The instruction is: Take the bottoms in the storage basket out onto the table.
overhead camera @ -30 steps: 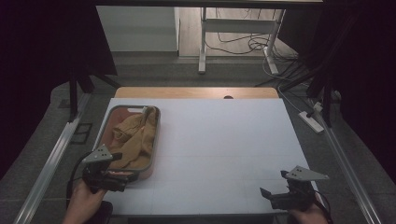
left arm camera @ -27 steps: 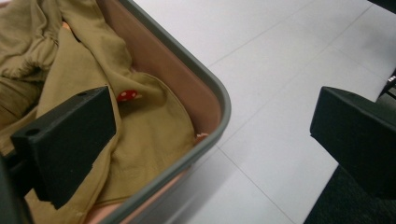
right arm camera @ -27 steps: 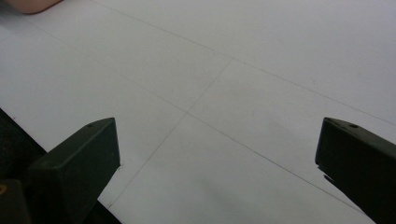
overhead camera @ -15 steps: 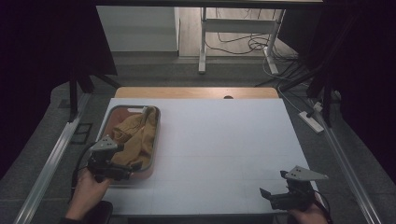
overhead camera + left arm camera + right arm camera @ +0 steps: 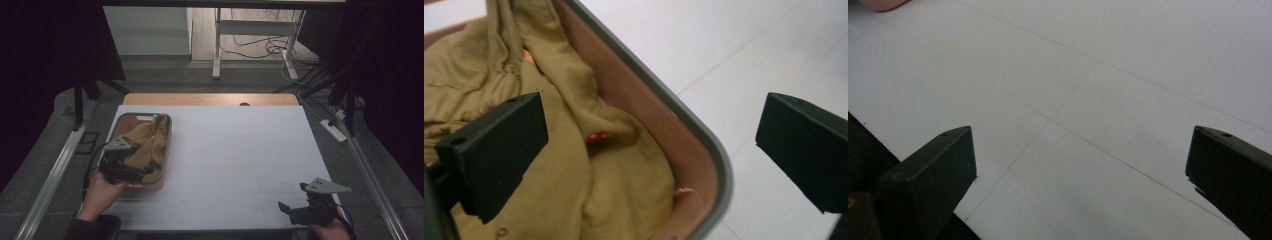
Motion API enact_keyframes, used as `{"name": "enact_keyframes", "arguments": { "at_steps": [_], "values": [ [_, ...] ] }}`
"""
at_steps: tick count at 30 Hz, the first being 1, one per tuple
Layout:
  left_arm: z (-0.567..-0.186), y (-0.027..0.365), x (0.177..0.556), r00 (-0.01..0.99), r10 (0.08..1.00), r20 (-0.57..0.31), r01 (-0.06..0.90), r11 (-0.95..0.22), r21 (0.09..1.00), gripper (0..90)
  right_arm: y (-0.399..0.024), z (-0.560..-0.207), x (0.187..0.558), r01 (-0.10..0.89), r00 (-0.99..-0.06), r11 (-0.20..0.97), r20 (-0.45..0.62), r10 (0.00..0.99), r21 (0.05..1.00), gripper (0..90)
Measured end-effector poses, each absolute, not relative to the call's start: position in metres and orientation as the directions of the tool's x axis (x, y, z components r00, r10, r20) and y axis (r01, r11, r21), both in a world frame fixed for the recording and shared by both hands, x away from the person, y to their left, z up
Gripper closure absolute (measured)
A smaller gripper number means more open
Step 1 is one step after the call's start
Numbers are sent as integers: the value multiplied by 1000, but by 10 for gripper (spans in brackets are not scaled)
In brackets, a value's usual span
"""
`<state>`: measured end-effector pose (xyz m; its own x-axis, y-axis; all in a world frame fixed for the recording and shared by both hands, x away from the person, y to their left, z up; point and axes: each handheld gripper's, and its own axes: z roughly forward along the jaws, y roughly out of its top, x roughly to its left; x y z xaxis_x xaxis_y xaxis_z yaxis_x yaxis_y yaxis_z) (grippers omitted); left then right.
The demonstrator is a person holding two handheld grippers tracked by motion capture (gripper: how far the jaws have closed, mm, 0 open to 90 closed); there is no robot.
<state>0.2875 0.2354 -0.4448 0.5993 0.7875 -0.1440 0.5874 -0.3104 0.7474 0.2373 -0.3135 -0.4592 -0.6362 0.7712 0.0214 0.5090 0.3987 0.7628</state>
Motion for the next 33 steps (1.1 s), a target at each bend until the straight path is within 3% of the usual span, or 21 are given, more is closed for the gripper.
{"name": "enact_keyframes", "arguments": {
  "at_steps": [33],
  "values": [
    [-451, 246, 371, 549, 824, -142, 685, -346, 642, 0, -312, -460, 238, 507, -648, 414, 17, 762, 756, 1]
  ]
}}
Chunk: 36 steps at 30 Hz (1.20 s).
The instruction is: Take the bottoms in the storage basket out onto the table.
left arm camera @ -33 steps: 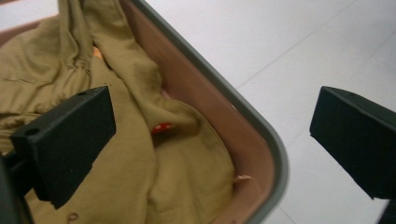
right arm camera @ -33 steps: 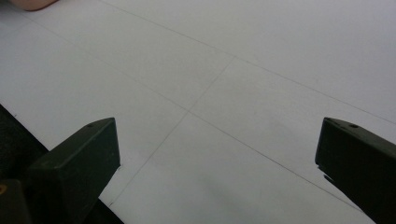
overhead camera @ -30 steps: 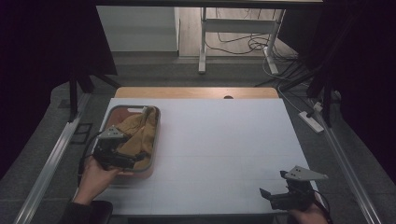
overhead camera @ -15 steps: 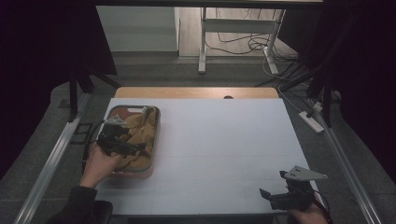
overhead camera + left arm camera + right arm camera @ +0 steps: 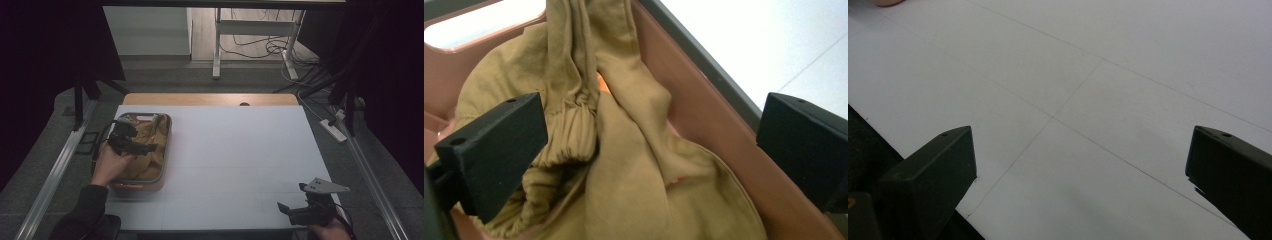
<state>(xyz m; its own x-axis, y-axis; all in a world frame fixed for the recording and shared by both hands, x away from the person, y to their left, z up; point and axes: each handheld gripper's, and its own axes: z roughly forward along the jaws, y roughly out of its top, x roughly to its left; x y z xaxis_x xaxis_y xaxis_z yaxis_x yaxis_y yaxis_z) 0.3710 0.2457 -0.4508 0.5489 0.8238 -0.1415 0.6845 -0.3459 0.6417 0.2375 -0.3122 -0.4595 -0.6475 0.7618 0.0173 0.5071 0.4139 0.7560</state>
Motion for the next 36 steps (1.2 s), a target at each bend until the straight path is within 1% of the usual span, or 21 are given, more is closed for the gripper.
{"name": "enact_keyframes", "arguments": {
  "at_steps": [3, 11, 16, 23, 24, 31, 32, 33, 34, 35, 36],
  "values": [
    [-453, 246, 377, 551, 823, -141, 689, -352, 634, 0, -312, -460, 237, 507, -647, 414, 17, 762, 756, 1],
    [-466, 247, 395, 544, 833, -98, 709, -395, 584, 0, -312, -459, 237, 503, -652, 418, 15, 758, 756, 1],
    [-477, 253, 407, 533, 840, -99, 728, -396, 560, 0, -311, -460, 237, 502, -656, 424, 13, 755, 754, 1],
    [-487, 254, 417, 532, 837, -123, 745, -394, 538, 0, -311, -460, 237, 501, -658, 428, 10, 753, 753, 1],
    [-492, 254, 421, 531, 838, -130, 755, -397, 522, 0, -311, -460, 237, 499, -659, 430, 8, 752, 752, 1],
    [-501, 250, 429, 561, 814, -149, 761, -436, 481, 0, -311, -460, 237, 498, -661, 430, 8, 750, 753, 1],
    [-505, 247, 431, 569, 811, -137, 764, -461, 452, 0, -311, -460, 237, 497, -661, 431, 7, 750, 753, 1],
    [-505, 247, 431, 569, 811, -137, 764, -461, 452, 0, -311, -460, 237, 497, -661, 431, 7, 750, 753, 1],
    [-508, 243, 432, 576, 810, -108, 764, -486, 424, 0, -311, -460, 237, 497, -662, 433, 6, 750, 752, 1],
    [-508, 243, 432, 576, 810, -108, 764, -486, 424, 0, -311, -460, 237, 497, -662, 433, 6, 750, 752, 1],
    [-510, 241, 433, 579, 811, -85, 763, -503, 406, 0, -311, -460, 237, 497, -662, 434, 4, 750, 751, 1]
  ]
}}
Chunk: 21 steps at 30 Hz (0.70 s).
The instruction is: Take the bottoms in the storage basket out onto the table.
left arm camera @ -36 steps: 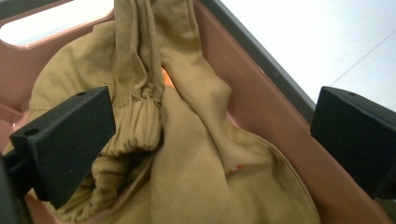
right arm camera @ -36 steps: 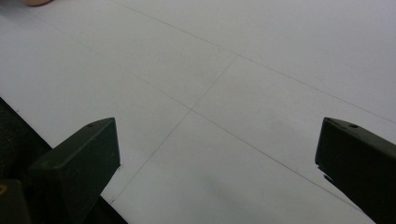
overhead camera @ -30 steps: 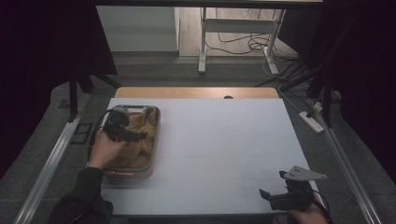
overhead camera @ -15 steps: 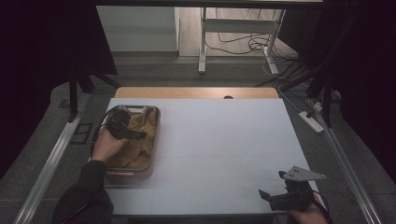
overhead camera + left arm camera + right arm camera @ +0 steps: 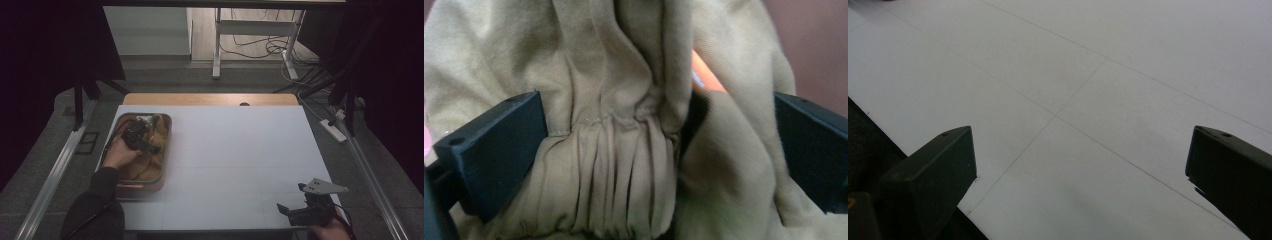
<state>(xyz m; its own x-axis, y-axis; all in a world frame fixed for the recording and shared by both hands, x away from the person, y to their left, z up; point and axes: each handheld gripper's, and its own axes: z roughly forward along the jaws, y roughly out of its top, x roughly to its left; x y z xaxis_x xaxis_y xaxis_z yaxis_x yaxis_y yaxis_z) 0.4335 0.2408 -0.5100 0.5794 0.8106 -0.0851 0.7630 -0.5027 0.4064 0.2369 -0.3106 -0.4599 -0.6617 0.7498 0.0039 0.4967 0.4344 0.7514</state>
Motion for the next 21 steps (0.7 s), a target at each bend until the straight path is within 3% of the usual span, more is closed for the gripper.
{"name": "enact_keyframes", "arguments": {
  "at_steps": [8, 15, 16, 18, 21],
  "values": [
    [-517, 229, 433, 593, 804, 38, 746, -567, 350, 0, -310, -460, 237, 494, -664, 440, -2, 748, 750, 1],
    [-515, 229, 432, 570, 821, 35, 764, -545, 347, 42, -309, -460, 236, 493, -666, 449, -9, 746, 746, 1],
    [-513, 231, 432, 556, 830, 37, 772, -533, 347, 141, -309, -460, 236, 493, -666, 451, -11, 746, 745, 1],
    [-510, 233, 432, 540, 840, 50, 780, -522, 345, 251, -309, -460, 236, 492, -666, 451, -11, 746, 744, 1],
    [-509, 233, 432, 526, 849, 54, 789, -510, 343, 371, -309, -460, 236, 492, -666, 452, -11, 745, 744, 1]
  ]
}}
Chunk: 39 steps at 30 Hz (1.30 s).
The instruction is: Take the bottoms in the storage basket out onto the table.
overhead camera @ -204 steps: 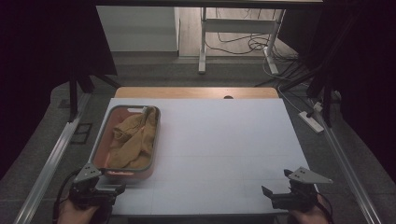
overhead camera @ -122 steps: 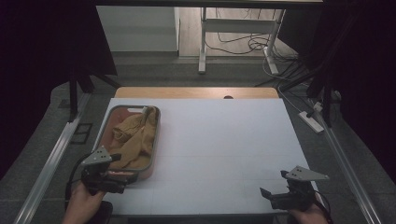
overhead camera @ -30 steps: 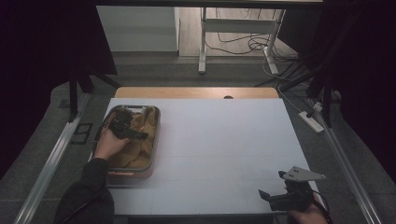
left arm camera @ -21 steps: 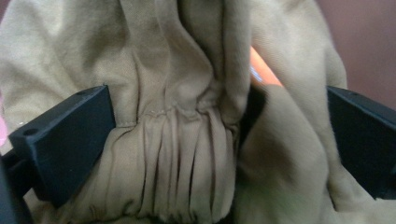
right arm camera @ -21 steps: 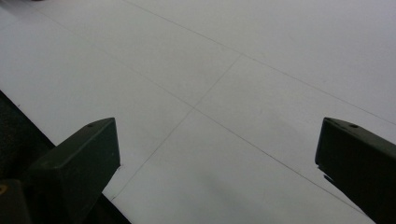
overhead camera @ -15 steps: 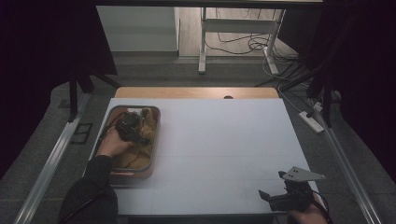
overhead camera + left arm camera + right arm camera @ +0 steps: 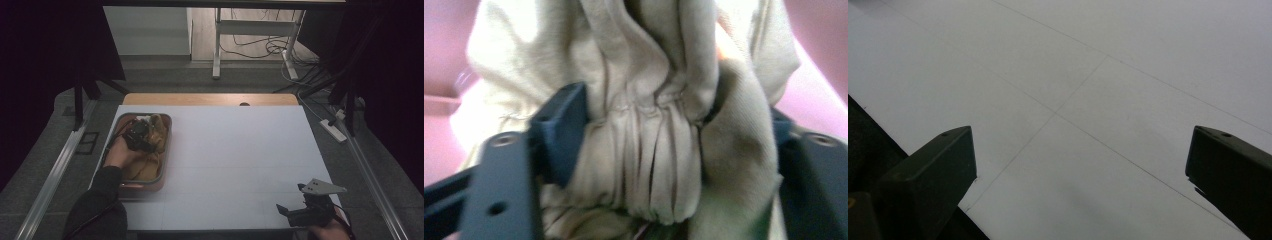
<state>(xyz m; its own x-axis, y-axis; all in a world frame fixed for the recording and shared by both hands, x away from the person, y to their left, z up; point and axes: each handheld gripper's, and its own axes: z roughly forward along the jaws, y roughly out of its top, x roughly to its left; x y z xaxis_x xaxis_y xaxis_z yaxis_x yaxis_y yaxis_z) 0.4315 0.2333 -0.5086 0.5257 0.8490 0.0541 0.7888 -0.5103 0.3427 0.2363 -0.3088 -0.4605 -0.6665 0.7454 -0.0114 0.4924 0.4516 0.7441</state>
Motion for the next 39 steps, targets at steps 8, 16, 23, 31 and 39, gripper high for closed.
{"name": "enact_keyframes", "arguments": {
  "at_steps": [8, 16, 23, 31, 39],
  "values": [
    [-503, 231, 430, 486, 870, 85, 816, -486, 313, 652, -309, -460, 236, 490, -669, 452, -11, 744, 745, 1],
    [-498, 236, 427, 469, 882, 45, 823, -455, 342, 674, -309, -460, 236, 486, -674, 456, -13, 739, 745, 1],
    [-489, 248, 425, 446, 895, -22, 829, -403, 387, 681, -309, -460, 236, 484, -676, 453, -9, 737, 749, 1],
    [-478, 256, 420, 436, 896, -82, 812, -353, 465, 685, -309, -460, 236, 483, -677, 452, -8, 736, 750, 1],
    [-464, 260, 414, 452, 883, -128, 781, -322, 535, 686, -310, -460, 236, 484, -677, 450, -5, 736, 751, 1]
  ]
}}
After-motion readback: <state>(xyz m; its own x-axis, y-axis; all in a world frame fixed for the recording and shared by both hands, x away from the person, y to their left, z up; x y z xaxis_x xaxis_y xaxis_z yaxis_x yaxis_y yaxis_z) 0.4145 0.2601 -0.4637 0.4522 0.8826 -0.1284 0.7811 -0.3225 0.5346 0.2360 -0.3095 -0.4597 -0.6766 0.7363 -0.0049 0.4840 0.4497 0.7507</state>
